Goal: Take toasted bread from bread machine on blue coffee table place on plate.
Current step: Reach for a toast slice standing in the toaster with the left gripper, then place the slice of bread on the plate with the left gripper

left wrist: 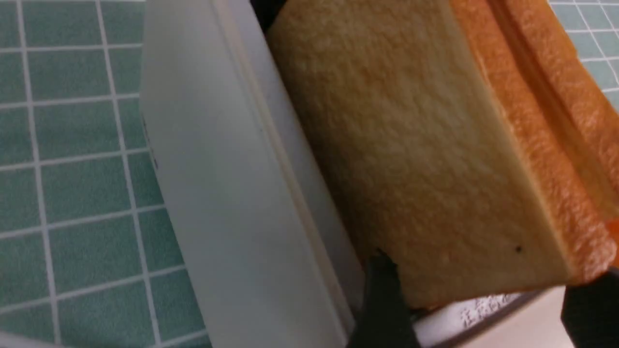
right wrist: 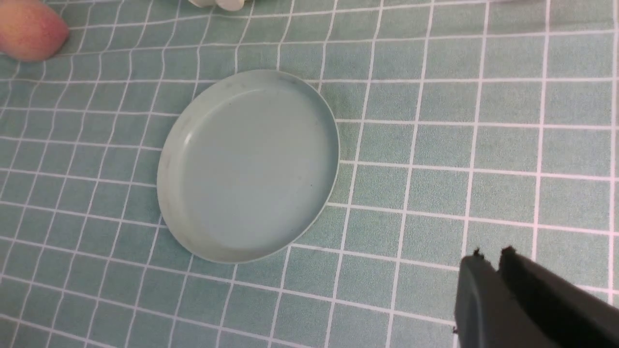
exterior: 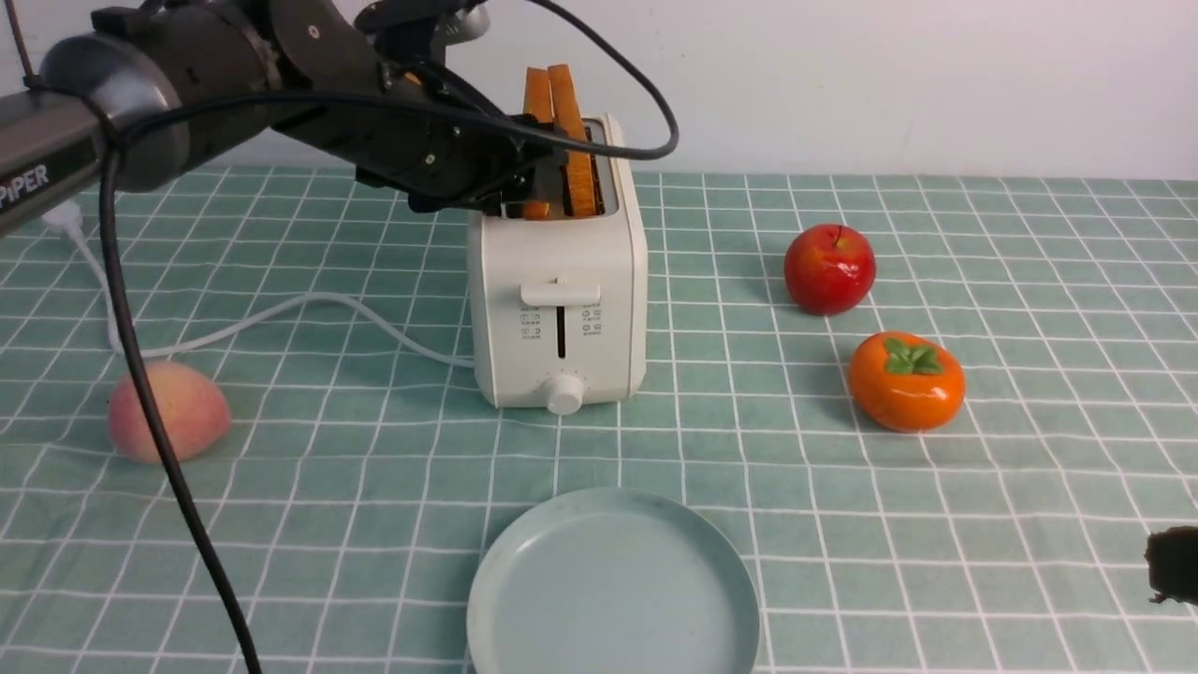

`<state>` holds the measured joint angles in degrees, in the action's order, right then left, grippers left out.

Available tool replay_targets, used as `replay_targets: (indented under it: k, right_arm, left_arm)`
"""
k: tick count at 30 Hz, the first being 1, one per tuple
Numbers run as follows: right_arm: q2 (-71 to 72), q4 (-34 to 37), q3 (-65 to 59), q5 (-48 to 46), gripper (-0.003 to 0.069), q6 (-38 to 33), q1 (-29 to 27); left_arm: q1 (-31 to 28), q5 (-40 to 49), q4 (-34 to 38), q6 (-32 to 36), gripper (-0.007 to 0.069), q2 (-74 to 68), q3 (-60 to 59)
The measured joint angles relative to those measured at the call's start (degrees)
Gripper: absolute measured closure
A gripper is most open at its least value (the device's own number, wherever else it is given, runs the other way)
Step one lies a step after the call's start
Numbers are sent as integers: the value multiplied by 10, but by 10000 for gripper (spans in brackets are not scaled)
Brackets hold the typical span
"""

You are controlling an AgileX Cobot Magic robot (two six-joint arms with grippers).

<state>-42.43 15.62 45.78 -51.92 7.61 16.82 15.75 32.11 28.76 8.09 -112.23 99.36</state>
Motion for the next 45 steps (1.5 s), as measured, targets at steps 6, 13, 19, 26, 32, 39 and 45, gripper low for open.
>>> replay_targets:
  k: [6, 13, 19, 26, 32, 39, 45]
  right_arm:
    - [0, 0, -2, 0, 592, 0, 0]
    - [0, 0, -2, 0, 583, 0, 0]
    - [0, 0, -2, 0, 575, 0, 0]
    - [0, 0, -2, 0, 564, 0, 0]
    - [0, 0, -2, 0, 555, 0, 0]
    - [0, 1, -2, -1, 552, 0, 0]
    - [0, 1, -2, -1, 552, 0, 0]
  left_arm:
    - [0, -42, 2, 27, 134, -4, 1]
    - [0, -66, -31, 31, 451, -4, 1]
    - [0, -53, -42, 31, 547, 14, 1]
    - [0, 17, -95, 25, 547, 119, 0]
    - [0, 169, -120, -37, 547, 235, 4]
    - [0, 385, 17, -15, 547, 256, -90]
    - [0, 358, 144, 79, 547, 249, -250]
